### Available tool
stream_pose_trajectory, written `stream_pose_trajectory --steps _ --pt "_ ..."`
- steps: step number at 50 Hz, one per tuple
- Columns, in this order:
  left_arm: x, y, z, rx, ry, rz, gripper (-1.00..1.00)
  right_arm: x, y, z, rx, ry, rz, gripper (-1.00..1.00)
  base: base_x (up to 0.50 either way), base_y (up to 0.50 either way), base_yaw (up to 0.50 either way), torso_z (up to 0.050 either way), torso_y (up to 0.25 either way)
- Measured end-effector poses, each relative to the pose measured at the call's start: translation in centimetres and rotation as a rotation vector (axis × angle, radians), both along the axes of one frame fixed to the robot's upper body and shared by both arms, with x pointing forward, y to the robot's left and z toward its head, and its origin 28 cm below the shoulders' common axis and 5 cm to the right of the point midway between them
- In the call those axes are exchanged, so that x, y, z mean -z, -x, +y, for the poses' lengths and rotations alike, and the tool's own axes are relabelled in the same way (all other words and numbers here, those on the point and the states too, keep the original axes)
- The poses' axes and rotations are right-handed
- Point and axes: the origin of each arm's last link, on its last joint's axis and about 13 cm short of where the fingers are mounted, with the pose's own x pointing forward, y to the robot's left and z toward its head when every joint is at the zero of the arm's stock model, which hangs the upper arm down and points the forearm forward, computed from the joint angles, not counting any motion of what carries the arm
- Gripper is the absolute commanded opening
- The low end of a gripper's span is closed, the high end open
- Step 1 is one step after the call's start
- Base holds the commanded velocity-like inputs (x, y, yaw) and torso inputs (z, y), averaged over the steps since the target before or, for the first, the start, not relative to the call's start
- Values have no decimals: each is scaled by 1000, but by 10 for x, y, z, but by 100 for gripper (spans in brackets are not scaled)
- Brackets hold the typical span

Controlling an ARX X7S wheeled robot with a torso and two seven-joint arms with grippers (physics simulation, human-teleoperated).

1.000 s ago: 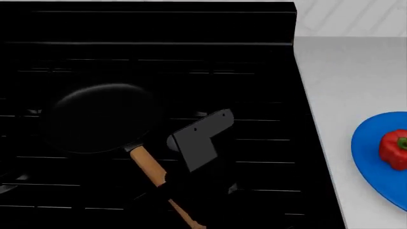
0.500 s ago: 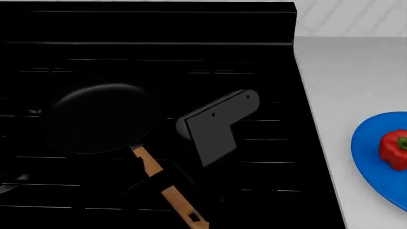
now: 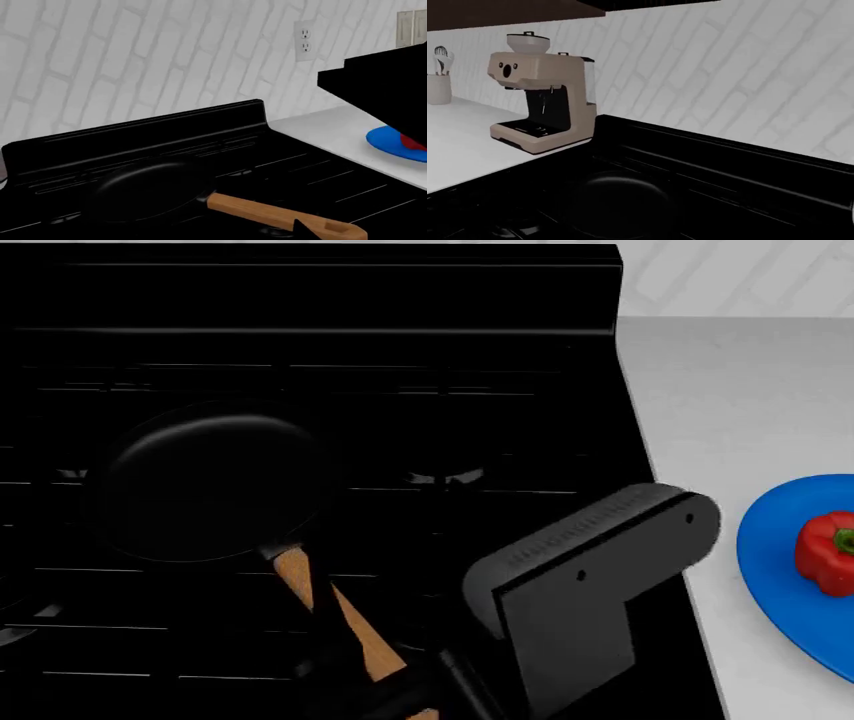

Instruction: Pick up the pan and dump the vegetables in it onto the plate. Then return the pan to the stove.

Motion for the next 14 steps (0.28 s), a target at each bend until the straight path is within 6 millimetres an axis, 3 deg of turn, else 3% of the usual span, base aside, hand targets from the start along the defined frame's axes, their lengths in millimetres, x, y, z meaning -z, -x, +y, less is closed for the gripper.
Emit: stream_pose_trajectory --steps 14 --pt "-2 -2 1 -8 -5 -5 100 0 28 -15 84 -2 -20 100 0 0 0 0 0"
